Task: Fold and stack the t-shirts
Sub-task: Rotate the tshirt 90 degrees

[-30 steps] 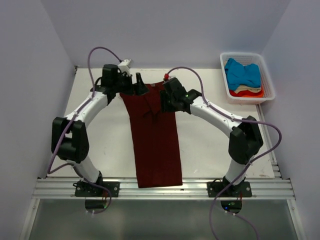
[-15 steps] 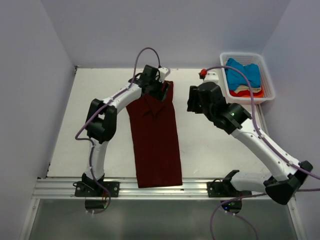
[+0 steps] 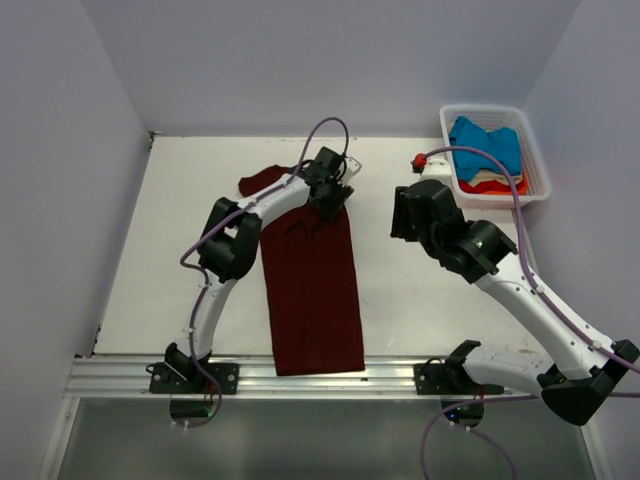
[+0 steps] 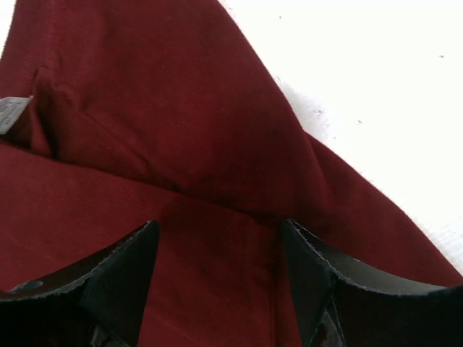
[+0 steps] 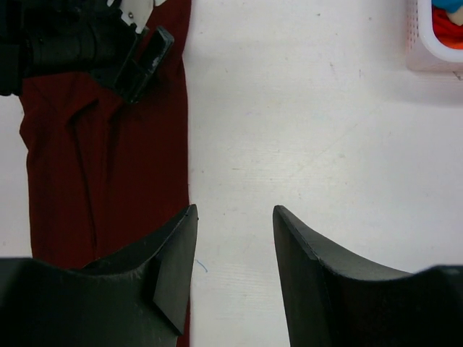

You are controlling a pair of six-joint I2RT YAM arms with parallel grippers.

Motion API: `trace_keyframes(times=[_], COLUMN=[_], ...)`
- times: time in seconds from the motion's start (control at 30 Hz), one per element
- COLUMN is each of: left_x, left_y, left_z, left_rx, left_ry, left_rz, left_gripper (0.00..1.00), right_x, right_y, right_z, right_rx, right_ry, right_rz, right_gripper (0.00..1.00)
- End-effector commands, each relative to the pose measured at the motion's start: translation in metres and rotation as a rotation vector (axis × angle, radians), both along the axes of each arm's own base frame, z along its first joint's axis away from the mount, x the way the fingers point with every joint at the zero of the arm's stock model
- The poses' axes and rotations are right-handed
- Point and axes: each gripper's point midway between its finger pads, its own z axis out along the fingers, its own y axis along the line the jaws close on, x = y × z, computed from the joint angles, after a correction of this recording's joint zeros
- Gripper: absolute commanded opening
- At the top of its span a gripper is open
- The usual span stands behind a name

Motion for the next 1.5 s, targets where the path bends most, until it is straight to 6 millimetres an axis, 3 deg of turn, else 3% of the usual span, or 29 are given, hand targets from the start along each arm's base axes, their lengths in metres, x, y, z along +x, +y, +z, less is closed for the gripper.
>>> trace_keyframes(times=[0.0,0.13,0.37,0.53,0.6,0.77,0.9,1.07,1.3,1.47], left_x=[0.013,0.008,0.003,-0.002,-0.005,-0.012,-0.018,-0.029,-0.032,-0.041], left_y=[0.003,0.002,0.006,0.005,0.006,0.018,0.030,0.050,0.077,0.100], left_z=[0.015,0.012,0.012,0.008,0.006,0.017,0.035,0.039,0.079,0.083], left_rx=[0.028,0.039,0.043,0.034,0.037,0.040,0.018,0.041,-0.003,-0.038], left_ry=[-0.048,-0.038,-0.034,-0.013,-0.007,-0.021,-0.069,-0.086,-0.191,-0.190], left_rz=[0.002,-0.002,-0.001,-0.002,0.005,0.055,0.131,0.209,0.408,0.521], left_gripper=[0.71,0.63,0.35,0.25,0.16,0.00,0.00,0.00,0.00,0.00], right_x=[-0.001,-0.002,-0.003,-0.004,-0.004,-0.003,-0.003,-0.002,0.000,0.003], right_y=[-0.012,-0.015,-0.016,-0.019,-0.019,-0.019,-0.019,-0.016,-0.013,-0.010], right_z=[0.004,0.003,0.004,0.004,0.003,0.001,-0.001,-0.005,-0.011,-0.014], right_rx=[-0.012,-0.016,-0.013,-0.015,-0.018,-0.023,-0.024,-0.022,-0.031,-0.039], right_ry=[-0.024,-0.026,-0.030,-0.032,-0.032,-0.027,-0.022,-0.016,-0.005,-0.001], right_rz=[-0.045,-0.054,-0.058,-0.063,-0.065,-0.067,-0.066,-0.060,-0.049,-0.038], right_gripper=[0.50,0.47,0.42,0.38,0.36,0.34,0.33,0.32,0.31,0.31])
